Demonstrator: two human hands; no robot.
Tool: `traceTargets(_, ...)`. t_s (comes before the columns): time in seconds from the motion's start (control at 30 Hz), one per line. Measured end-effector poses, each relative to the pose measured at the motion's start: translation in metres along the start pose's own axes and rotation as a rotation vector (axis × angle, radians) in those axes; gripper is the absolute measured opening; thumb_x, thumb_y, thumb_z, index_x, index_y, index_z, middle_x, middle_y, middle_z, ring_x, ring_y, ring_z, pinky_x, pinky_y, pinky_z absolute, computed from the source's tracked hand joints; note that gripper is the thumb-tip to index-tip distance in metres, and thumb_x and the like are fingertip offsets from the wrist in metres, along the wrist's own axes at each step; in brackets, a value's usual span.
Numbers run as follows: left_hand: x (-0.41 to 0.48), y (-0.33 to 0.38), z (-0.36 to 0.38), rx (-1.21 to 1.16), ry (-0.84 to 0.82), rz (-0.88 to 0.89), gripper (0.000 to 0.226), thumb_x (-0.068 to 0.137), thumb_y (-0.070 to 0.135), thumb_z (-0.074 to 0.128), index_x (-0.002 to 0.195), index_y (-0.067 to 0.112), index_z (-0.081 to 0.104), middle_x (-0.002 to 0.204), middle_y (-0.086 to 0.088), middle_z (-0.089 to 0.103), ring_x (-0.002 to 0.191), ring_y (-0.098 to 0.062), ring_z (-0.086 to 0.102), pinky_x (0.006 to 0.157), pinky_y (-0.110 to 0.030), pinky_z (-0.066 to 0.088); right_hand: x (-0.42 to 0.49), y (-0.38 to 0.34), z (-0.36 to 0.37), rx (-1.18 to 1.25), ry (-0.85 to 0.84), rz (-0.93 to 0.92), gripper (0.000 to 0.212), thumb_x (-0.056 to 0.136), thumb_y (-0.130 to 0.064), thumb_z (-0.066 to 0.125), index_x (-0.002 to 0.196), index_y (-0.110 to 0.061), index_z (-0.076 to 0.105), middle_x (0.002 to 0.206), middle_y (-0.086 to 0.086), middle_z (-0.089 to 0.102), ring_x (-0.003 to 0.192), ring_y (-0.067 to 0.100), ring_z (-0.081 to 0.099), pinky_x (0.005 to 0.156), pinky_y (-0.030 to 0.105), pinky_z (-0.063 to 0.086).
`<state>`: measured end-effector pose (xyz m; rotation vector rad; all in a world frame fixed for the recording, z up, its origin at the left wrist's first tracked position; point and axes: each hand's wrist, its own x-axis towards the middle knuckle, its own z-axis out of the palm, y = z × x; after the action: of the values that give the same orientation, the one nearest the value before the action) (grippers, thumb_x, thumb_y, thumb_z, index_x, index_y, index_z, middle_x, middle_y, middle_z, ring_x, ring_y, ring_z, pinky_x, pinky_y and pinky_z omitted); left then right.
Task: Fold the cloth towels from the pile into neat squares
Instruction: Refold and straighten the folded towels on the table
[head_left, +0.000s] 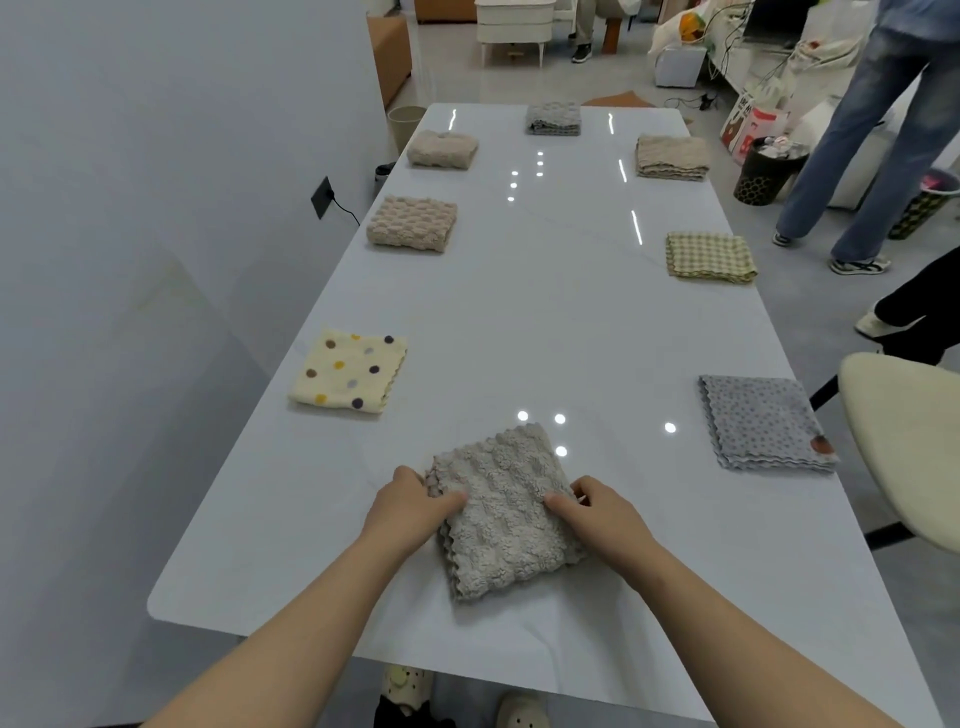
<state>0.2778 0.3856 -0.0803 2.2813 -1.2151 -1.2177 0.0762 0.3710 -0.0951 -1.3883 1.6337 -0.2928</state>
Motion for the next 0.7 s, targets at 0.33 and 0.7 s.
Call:
traceTargets(0.33, 0.000, 0.010, 0.011, -0.094, 0.008, 0.137, 0.032, 0.089, 0.019, 0.056, 0.120, 0.013, 0.048, 0.117, -0.006, 0.057, 0.098, -0.019, 0.052, 0.083, -0.030, 0.044, -0.002, 0.000, 0.000, 0.037, -0.004, 0.000, 0.029, 0.088, -0.039, 0.052, 0.092, -0.010, 0.053, 0.085, 0.000, 0.054, 0.080, 0.017, 0.052, 0.074, 0.032, 0.041)
traceTargets(0.7, -0.004, 0.002, 0.012, -0.066, -0.031, 0.117, 0.032, 0.088, 0.020, 0.057, 0.116, 0.013, 0.042, 0.098, -0.001, 0.051, 0.089, -0.017, 0.049, 0.065, -0.024, 0.039, -0.008, 0.004, 0.002, 0.090, 0.019, 0.017, 0.022, 0.087, -0.034, 0.054, 0.092, -0.012, 0.054, 0.082, -0.003, 0.056, 0.081, 0.017, 0.053, 0.074, 0.032, 0.042)
